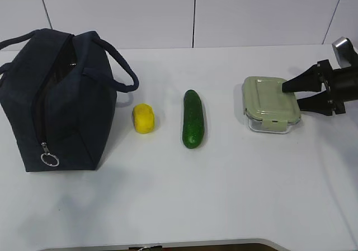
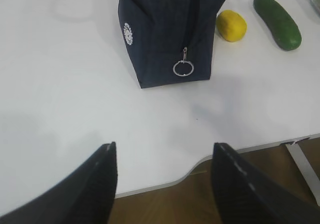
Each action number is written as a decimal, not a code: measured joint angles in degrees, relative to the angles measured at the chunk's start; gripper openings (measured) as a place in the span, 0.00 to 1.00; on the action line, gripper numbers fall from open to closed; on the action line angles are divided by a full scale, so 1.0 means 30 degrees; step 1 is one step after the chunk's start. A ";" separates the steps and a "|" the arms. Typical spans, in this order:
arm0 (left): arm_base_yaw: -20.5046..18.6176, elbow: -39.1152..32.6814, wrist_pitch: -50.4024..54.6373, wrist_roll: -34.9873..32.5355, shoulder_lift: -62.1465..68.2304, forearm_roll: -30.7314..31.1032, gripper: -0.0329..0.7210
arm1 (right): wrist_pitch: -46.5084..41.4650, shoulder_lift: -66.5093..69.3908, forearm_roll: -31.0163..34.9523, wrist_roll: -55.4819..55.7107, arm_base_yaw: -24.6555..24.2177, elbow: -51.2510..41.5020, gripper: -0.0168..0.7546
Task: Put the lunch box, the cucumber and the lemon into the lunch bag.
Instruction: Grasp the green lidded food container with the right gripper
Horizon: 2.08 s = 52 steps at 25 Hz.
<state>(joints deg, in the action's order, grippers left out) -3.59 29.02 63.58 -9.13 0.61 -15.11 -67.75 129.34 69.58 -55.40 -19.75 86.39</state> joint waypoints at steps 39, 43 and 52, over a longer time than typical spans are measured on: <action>0.0000 0.0000 0.0000 0.0000 0.0000 0.0000 0.62 | 0.0082 0.0493 -0.0086 0.0075 0.0655 0.0030 0.66; 0.0000 0.0000 0.0000 0.0000 0.0000 0.0000 0.62 | 0.0048 0.0493 -0.0086 0.0075 0.0655 0.0030 0.64; 0.0000 0.0000 0.0000 0.0000 0.0000 0.0000 0.62 | -0.0020 0.0493 -0.0051 0.0267 0.0655 0.0075 0.59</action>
<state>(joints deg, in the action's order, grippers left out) -3.59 29.02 63.58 -9.13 0.61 -15.11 -67.81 130.82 69.42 -54.60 -17.78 86.62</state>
